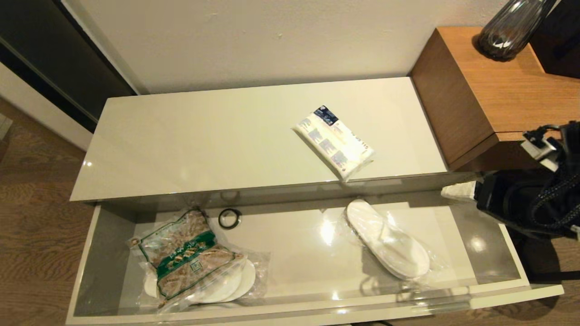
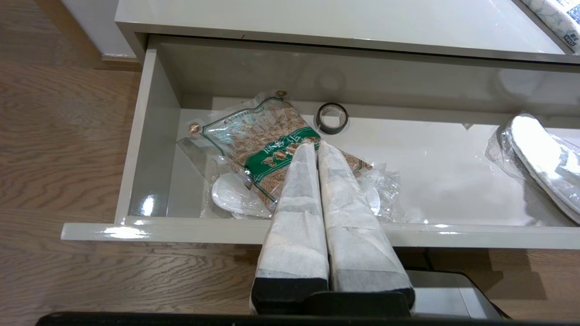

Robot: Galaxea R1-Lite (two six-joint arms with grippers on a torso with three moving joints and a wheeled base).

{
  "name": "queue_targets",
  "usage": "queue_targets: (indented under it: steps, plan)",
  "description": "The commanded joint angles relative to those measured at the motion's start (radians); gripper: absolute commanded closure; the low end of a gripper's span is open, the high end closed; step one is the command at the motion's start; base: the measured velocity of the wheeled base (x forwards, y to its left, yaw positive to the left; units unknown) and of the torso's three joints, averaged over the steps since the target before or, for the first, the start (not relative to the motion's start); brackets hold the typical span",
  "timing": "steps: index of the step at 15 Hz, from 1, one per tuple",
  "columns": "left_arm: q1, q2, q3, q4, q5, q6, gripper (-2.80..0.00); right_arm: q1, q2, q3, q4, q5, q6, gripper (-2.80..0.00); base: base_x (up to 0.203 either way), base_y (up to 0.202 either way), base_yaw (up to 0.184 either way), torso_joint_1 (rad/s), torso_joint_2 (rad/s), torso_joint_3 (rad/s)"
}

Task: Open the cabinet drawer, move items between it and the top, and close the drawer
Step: Pick up the tissue on the table

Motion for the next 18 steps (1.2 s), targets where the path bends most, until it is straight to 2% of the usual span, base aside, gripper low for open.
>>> queue_targets:
  steps: [1,2,4,7,11,13,14,18]
  plan:
    - [0.000,0.001,0.000,-0.001,0.001,-0.001,0.00,0.011,-0.044,-0.060,0.000,0.007,0.004,0.00,0.000,0.000,0.000,0.000,0.00,0.000]
    - [0.000,0.001,0.002,-0.001,0.001,-0.001,0.00,0.013,-0.046,-0.072,-0.001,0.017,0.004,0.00,0.000,0.000,0.000,0.000,0.00,0.000]
    - [0.000,0.001,0.000,-0.001,0.001,-0.001,0.00,0.016,-0.053,-0.073,-0.009,0.113,0.005,0.00,0.000,0.000,0.000,0.000,0.00,0.000]
    - [0.000,0.001,0.000,-0.001,0.001,-0.001,0.00,0.007,0.012,-0.068,-0.099,0.225,0.006,0.00,0.000,0.000,0.000,0.000,0.00,0.000]
    - [0.000,0.001,0.000,-0.001,0.001,-0.001,0.00,-0.020,0.217,-0.086,-0.296,0.266,0.016,0.00,0.000,0.000,0.000,0.000,0.00,0.000]
    - [0.000,0.001,0.000,-0.001,0.001,-0.001,0.00,-0.041,0.326,-0.126,-0.383,0.271,0.049,0.00,0.000,0.000,0.000,0.000,0.00,0.000]
    - [0.000,0.001,0.000,-0.001,0.000,-0.001,0.00,-0.052,0.371,-0.146,-0.409,0.276,0.067,-2.80,0.000,0.000,0.000,0.000,0.00,0.000]
    - [0.000,0.001,0.000,-0.001,0.000,-0.001,0.00,-0.078,0.412,-0.149,-0.513,0.379,0.100,-2.80,0.000,0.000,0.000,0.000,0.00,0.000]
